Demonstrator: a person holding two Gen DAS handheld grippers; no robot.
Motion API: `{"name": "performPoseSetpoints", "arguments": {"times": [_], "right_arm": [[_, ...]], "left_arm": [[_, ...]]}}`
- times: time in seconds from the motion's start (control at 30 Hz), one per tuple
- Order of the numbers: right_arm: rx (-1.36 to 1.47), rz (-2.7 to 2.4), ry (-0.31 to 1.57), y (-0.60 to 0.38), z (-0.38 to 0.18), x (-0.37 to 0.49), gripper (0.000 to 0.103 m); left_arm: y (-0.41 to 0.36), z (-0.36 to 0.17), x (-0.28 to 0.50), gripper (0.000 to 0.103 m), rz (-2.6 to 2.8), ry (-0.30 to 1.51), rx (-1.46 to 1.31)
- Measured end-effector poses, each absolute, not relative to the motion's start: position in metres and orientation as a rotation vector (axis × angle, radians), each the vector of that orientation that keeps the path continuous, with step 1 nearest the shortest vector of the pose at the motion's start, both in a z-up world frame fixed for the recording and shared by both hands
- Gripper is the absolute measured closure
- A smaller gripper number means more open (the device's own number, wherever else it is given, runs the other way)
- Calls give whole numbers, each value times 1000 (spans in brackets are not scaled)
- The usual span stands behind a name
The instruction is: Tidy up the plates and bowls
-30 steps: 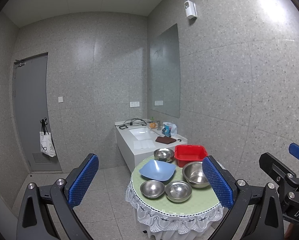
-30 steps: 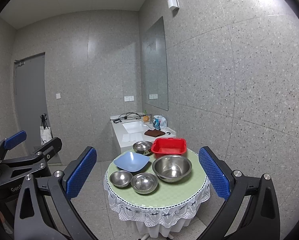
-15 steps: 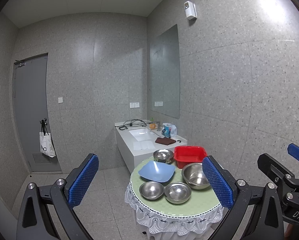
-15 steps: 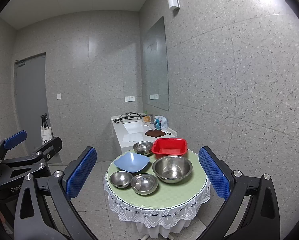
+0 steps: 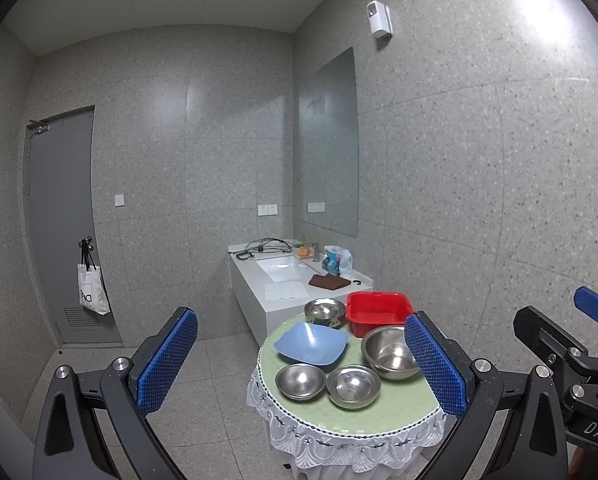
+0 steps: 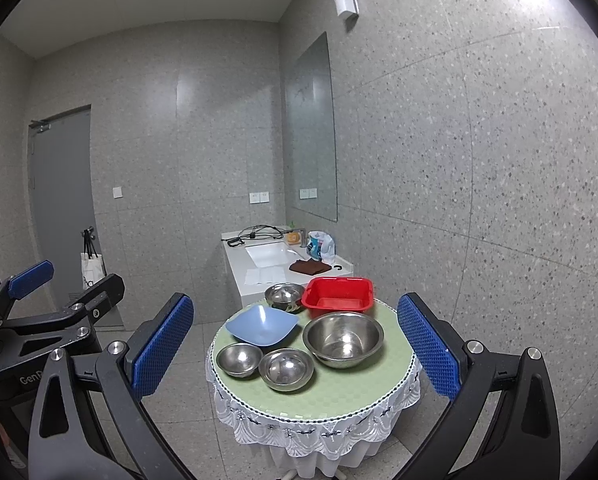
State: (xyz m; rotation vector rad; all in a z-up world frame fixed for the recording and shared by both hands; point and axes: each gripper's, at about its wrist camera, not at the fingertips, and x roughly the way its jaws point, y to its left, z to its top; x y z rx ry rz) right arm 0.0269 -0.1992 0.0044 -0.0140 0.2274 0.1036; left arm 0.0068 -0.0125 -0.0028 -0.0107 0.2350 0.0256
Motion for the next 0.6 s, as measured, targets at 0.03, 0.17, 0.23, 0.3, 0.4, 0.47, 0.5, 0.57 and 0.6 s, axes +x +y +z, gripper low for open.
{"name": "performPoseSetpoints", "arguments": {"times": [0.03,0.17,0.23,0.3,0.4,0.47,0.5,0.57,0.6], "right_arm": [[-13,104,228,-200,4,27,0],[-11,105,231,-202,4,29,0],[-10,105,233,-204,3,32,0],[-6,103,236,-206,1,36,0],[2,100,249,-209,-3,44,0],[6,96,258,-212,-5,51,0],[11,95,263,-213,-7,55,0],[26,93,270,-219,-11,63,0],[39,87,271,-222,-13,68,0]], "left_arm": [[-13,-3,8,1,25,236,-10],[-15,-5,14,1,27,240,-10],[-15,-6,18,1,27,243,-11],[-16,-8,23,1,28,248,-12],[-17,-10,33,1,26,261,-11],[-16,-12,43,1,21,272,-10],[-15,-13,50,1,21,280,-12],[-10,-17,65,1,24,296,-19],[-7,-18,73,1,24,304,-23]]}}
